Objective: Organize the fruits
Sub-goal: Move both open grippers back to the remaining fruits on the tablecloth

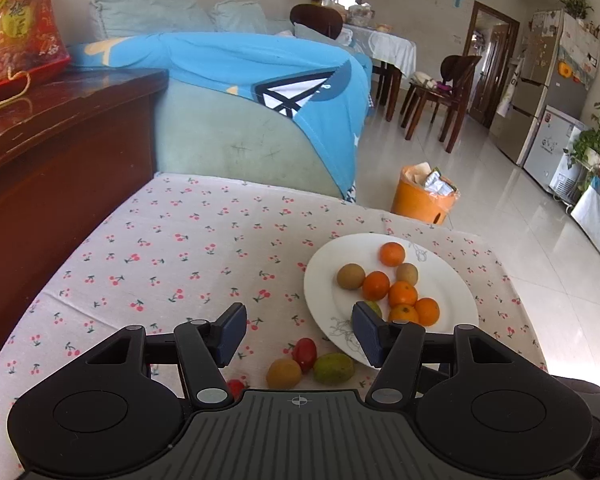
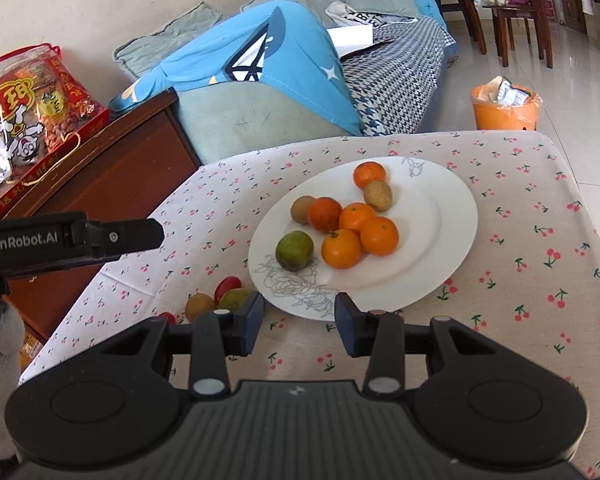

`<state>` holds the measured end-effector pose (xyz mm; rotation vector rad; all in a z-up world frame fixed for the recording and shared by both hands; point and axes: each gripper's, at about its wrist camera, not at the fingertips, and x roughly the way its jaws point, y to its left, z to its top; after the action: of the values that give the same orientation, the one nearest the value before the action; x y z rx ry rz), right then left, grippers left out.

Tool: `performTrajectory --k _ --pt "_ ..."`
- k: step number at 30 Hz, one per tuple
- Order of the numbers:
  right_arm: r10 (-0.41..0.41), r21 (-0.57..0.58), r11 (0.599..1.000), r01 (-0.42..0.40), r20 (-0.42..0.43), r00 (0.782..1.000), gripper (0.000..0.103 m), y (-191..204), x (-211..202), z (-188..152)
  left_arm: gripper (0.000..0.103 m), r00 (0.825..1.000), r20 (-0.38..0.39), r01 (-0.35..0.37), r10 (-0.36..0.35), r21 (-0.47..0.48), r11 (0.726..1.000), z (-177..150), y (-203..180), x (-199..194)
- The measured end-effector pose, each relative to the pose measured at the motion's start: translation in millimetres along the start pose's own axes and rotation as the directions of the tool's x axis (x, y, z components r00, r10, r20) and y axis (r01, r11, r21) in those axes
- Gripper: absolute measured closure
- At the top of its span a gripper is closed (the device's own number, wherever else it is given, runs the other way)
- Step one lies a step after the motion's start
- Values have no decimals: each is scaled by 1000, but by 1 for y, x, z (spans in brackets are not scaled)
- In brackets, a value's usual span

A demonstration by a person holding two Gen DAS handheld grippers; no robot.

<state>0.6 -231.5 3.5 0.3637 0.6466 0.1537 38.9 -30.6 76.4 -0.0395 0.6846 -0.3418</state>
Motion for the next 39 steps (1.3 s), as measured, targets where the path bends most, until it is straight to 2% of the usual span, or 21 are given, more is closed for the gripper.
performTrajectory --k 8,12,15,19,25,31,39 --pt "37 -57 998 -40 -48 998 62 20 11 -16 46 997 -11 -79 78 -44 996 -11 32 -7" --pt "37 -62 997 -40 -49 998 62 24 19 -19 47 996 -44 -81 79 -63 995 -21 41 -2" --pt "37 -62 997 -40 -44 998 62 27 25 -19 47 994 -62 -96 94 -38 995 -30 41 3" --pt "35 -59 998 -37 -40 999 62 30 34 -18 47 993 -90 -73 72 -7 997 -38 38 11" --pt "29 -55 998 -31 -33 999 62 32 43 -19 48 990 -112 -81 84 28 996 -45 34 24" --pt "22 -30 999 -22 -7 1000 61 31 50 -18 53 988 -127 -80 86 49 996 -51 33 31" --pt "9 -34 999 -9 6 1000 61 36 53 -18 67 988 -134 -74 80 52 996 -55 32 36"
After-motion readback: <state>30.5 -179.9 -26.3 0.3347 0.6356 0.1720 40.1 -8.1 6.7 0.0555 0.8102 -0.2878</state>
